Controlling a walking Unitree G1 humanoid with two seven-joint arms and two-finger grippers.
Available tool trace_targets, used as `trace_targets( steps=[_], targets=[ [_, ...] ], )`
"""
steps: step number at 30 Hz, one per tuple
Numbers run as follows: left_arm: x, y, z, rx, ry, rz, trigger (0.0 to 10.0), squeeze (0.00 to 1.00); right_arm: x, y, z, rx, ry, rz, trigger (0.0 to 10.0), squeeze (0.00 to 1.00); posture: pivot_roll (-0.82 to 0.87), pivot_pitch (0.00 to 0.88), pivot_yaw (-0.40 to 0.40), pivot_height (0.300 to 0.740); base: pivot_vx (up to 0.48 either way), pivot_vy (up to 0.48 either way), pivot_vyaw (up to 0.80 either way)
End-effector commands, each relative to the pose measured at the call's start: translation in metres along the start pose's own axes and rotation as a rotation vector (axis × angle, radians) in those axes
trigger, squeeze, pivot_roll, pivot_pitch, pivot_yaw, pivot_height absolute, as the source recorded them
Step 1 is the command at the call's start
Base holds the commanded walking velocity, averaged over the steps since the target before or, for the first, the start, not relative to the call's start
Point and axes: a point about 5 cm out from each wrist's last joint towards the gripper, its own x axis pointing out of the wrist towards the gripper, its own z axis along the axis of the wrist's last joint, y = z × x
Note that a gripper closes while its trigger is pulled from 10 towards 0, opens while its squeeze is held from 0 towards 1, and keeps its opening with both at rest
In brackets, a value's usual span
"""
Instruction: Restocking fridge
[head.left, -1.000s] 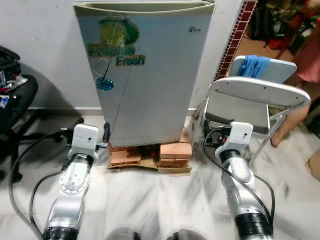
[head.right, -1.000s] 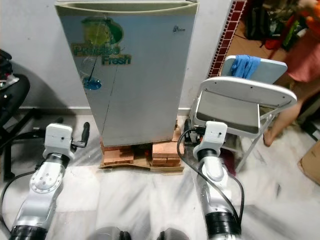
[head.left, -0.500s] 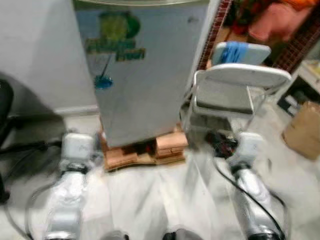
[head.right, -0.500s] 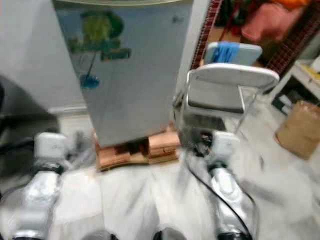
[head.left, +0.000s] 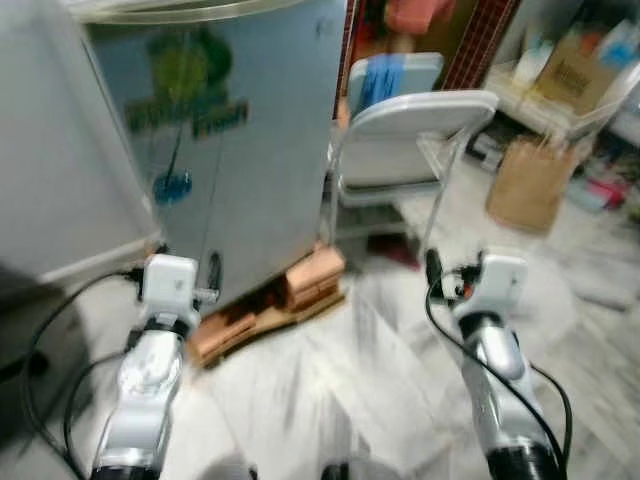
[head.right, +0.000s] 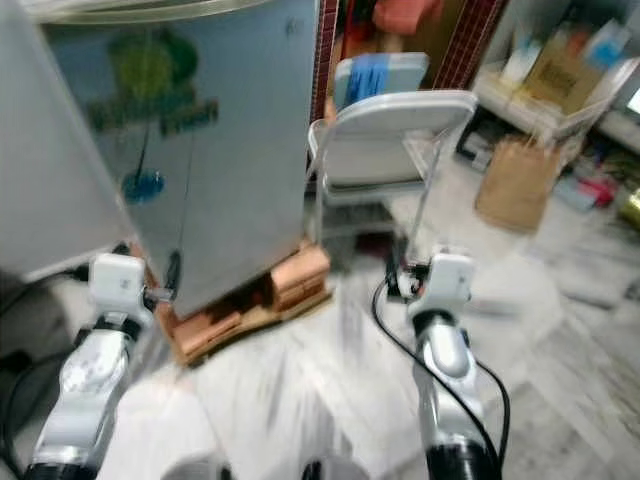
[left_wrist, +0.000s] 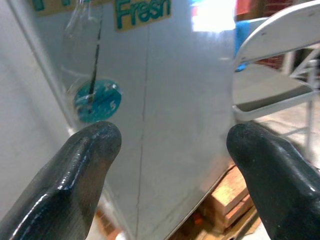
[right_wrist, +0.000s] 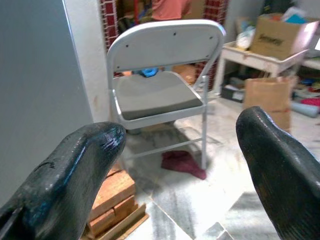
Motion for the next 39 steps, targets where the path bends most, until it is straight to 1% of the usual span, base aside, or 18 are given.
trace_targets(
  steps=[1, 4, 6, 11, 13, 16, 18, 19, 21, 24, 25, 26, 31, 35, 36, 37, 38, 39],
  targets=[
    [-0.003, 0.008, -0.003, 0.002, 0.015, 0.026, 10.0, 0.00, 0.003, 0.007, 0.005, 0.007, -0.024, 0.016, 10.0, 0.00, 0.11, 0.055, -0.063, 0.740, 0.000, 0.480, -0.80],
    [-0.006, 0.008, -0.007, 0.003, 0.025, 0.028, 10.0, 0.00, 0.001, 0.006, 0.006, 0.014, -0.033, 0.009, 10.0, 0.00, 0.11, 0.053, -0.061, 0.740, 0.000, 0.480, -0.80],
    [-0.008, 0.007, -0.008, 0.000, 0.025, 0.022, 10.0, 0.00, -0.001, 0.003, 0.005, 0.005, -0.033, 0.006, 10.0, 0.00, 0.11, 0.053, -0.060, 0.740, 0.000, 0.431, 0.00],
    [-0.020, 0.008, -0.014, 0.004, 0.044, 0.032, 10.0, 0.00, -0.016, -0.010, 0.000, -0.059, -0.004, 0.028, 10.0, 0.00, 0.11, 0.062, -0.080, 0.740, 0.000, 0.000, 0.00],
    [-0.026, 0.009, -0.017, 0.003, 0.057, 0.034, 10.0, 0.00, -0.021, -0.015, -0.005, -0.079, 0.021, 0.039, 10.0, 0.00, 0.12, 0.069, -0.108, 0.740, 0.000, 0.000, 0.00],
    [-0.035, 0.011, -0.021, 0.014, 0.082, 0.030, 10.0, 0.00, -0.024, -0.017, -0.009, -0.095, 0.048, 0.051, 10.0, 0.00, 0.13, 0.066, -0.129, 0.740, 0.000, 0.000, 0.00],
    [-0.039, 0.011, -0.025, 0.032, 0.093, 0.003, 10.0, 0.00, -0.025, -0.016, -0.011, -0.092, 0.053, 0.055, 10.0, 0.00, 0.14, 0.061, -0.131, 0.740, 0.000, 0.000, 0.00],
    [-0.043, 0.010, -0.027, 0.060, 0.101, -0.029, 10.0, 0.00, -0.025, -0.014, -0.011, -0.090, 0.054, 0.055, 10.0, 0.00, 0.14, 0.058, -0.127, 0.740, 0.000, 0.000, 0.00],
    [-0.044, 0.009, -0.028, 0.066, 0.106, -0.067, 10.0, 0.00, -0.027, -0.013, -0.012, -0.079, 0.050, 0.037, 10.0, 0.00, 0.12, 0.046, -0.089, 0.740, 0.000, 0.000, 0.00],
    [-0.040, 0.012, -0.026, 0.080, 0.102, -0.085, 10.0, 0.00, -0.029, -0.014, -0.013, -0.059, 0.037, -0.014, 10.0, 0.00, 0.10, 0.037, -0.040, 0.740, 0.000, 0.000, 0.00],
    [-0.038, 0.013, -0.025, 0.080, 0.101, -0.080, 10.0, 0.00, -0.029, -0.015, -0.014, -0.056, 0.034, -0.029, 10.0, 0.00, 0.10, 0.037, -0.040, 0.740, 0.000, 0.000, 0.00],
    [-0.031, 0.014, -0.022, 0.093, 0.085, -0.067, 10.0, 0.00, -0.030, -0.017, -0.014, -0.043, 0.024, -0.068, 10.0, 0.00, 0.08, 0.030, -0.002, 0.740, 0.000, 0.000, 0.00],
    [-0.021, 0.014, -0.016, 0.109, 0.053, -0.048, 10.0, 0.00, -0.028, -0.017, -0.011, -0.036, 0.002, -0.092, 10.0, 0.00, 0.07, 0.028, 0.023, 0.740, 0.000, 0.000, 0.00],
    [-0.009, 0.013, -0.006, 0.120, 0.014, -0.022, 10.0, 0.00, -0.018, -0.017, -0.002, -0.039, -0.030, -0.094, 10.0, 0.00, 0.08, 0.038, 0.012, 0.740, 0.000, 0.000, 0.00],
    [-0.008, 0.013, -0.005, 0.110, 0.012, -0.012, 10.0, 0.00, -0.013, -0.015, 0.002, -0.039, -0.040, -0.087, 10.0, 0.00, 0.09, 0.041, -0.005, 0.740, 0.000, 0.000, 0.00],
    [-0.008, 0.013, -0.005, 0.110, 0.012, -0.012, 10.0, 0.00, -0.013, -0.015, 0.002, -0.039, -0.040, -0.087, 10.0, 0.00, 0.09, 0.041, -0.005, 0.740, 0.000, 0.000, 0.00],
    [-0.009, 0.012, -0.006, 0.105, 0.017, -0.006, 10.0, 0.00, -0.007, -0.011, 0.004, -0.040, -0.044, -0.063, 10.0, 0.00, 0.10, 0.048, -0.021, 0.740, 0.000, 0.000, 0.00],
    [-0.010, 0.012, -0.006, 0.105, 0.019, -0.005, 10.0, 0.00, -0.005, -0.009, 0.005, -0.040, -0.045, -0.056, 10.0, 0.00, 0.10, 0.049, -0.024, 0.740, 0.000, 0.000, 0.00]
  ],
)
